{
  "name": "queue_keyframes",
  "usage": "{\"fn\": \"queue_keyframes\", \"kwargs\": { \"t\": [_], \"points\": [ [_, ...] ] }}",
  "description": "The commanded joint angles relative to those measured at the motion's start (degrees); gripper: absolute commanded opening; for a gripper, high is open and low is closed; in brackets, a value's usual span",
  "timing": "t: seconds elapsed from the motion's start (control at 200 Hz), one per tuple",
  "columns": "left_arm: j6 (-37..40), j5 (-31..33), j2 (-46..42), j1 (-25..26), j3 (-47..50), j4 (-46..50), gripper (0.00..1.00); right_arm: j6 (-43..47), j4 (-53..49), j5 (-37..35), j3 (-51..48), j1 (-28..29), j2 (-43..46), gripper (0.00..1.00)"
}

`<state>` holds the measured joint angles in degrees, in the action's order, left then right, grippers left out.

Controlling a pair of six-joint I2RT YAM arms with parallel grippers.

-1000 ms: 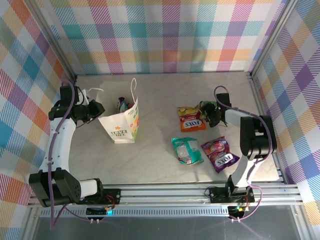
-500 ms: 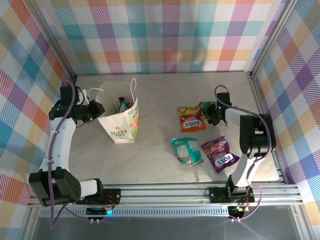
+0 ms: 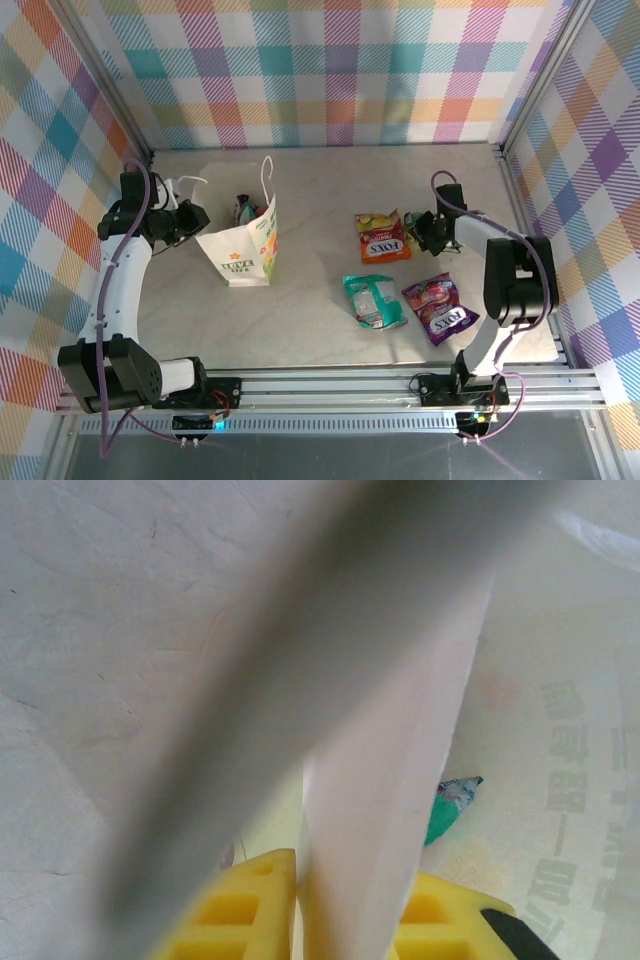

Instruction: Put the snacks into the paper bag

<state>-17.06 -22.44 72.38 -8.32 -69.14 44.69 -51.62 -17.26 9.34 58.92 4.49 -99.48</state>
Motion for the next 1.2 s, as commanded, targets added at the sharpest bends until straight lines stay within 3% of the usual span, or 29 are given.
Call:
{"fn": "queue_keyframes", "kwargs": {
  "t": [0.0, 0.125, 0.74, 1.195],
  "points": [
    [0.63, -0.32, -0.71, 0.26, -1.08, 0.11, 0.18, 3.8, -4.39, -2.11, -1.01, -0.1, 3.75, 0.07],
    [0.54, -0.59, -1.03, 0.22, -0.99, 0.14, 0.18, 6.18, -6.2, -3.05, -1.38, -0.13, 5.96, 0.0],
    [-0.08, -1.47, -2.24, 0.25, -1.85, 0.4, 0.2, 12.74, -11.36, -3.13, -1.37, 1.2, 15.66, 0.0],
    [-0.96, -2.43, -3.47, 0.27, -4.74, 1.45, 0.25, 17.72, -16.57, -9.33, 4.37, 10.2, 19.99, 0.0]
  ]
}}
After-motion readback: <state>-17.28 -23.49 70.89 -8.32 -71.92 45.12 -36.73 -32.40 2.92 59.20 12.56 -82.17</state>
